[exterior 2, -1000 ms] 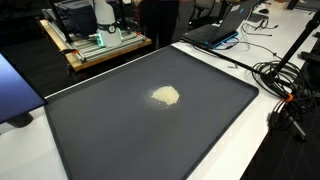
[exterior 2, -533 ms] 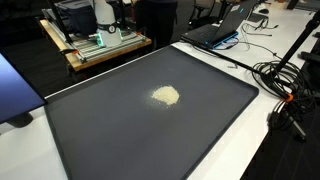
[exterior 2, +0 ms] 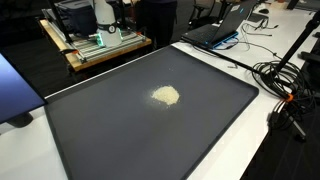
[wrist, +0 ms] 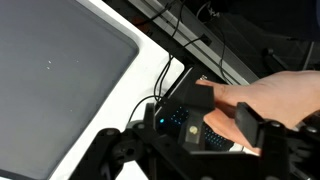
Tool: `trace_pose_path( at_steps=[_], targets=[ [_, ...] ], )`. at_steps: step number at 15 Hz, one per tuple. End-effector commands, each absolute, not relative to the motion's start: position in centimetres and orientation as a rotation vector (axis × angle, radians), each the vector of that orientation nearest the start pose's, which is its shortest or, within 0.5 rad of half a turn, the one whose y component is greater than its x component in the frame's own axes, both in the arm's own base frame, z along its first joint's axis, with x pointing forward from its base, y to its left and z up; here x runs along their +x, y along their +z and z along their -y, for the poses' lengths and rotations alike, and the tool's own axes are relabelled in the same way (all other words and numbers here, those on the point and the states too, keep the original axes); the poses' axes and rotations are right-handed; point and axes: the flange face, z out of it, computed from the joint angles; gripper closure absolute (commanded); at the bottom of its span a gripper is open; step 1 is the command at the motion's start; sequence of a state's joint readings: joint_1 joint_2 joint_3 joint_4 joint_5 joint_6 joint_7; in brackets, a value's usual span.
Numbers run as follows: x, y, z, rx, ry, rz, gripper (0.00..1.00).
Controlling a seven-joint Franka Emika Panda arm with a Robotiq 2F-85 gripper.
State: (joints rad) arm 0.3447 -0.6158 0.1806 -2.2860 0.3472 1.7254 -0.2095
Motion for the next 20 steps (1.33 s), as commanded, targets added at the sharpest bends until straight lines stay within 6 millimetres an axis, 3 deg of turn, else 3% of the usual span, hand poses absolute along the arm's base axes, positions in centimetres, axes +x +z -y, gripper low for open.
trace_pose_path(
  at_steps=[1, 7, 9, 15, 17, 18, 20],
  targets=[
    [30.1, 58.0, -22.5, -2.708, -0.040, 0.987, 0.48],
    [30.2, 58.0, -22.4, -2.695, -0.042, 1.024, 0.91],
    [30.2, 58.1, -22.4, -2.687, -0.046, 1.032, 1.00],
    [30.5, 58.0, -22.2, -2.685, -0.042, 1.062, 0.96],
    [31.2, 58.2, -22.1, -2.756, -0.038, 1.052, 0.96],
    [31.8, 58.5, -21.9, -2.812, -0.041, 1.040, 0.96],
    [35.0, 59.3, -19.8, -2.923, -0.045, 1.015, 0.96]
  ],
)
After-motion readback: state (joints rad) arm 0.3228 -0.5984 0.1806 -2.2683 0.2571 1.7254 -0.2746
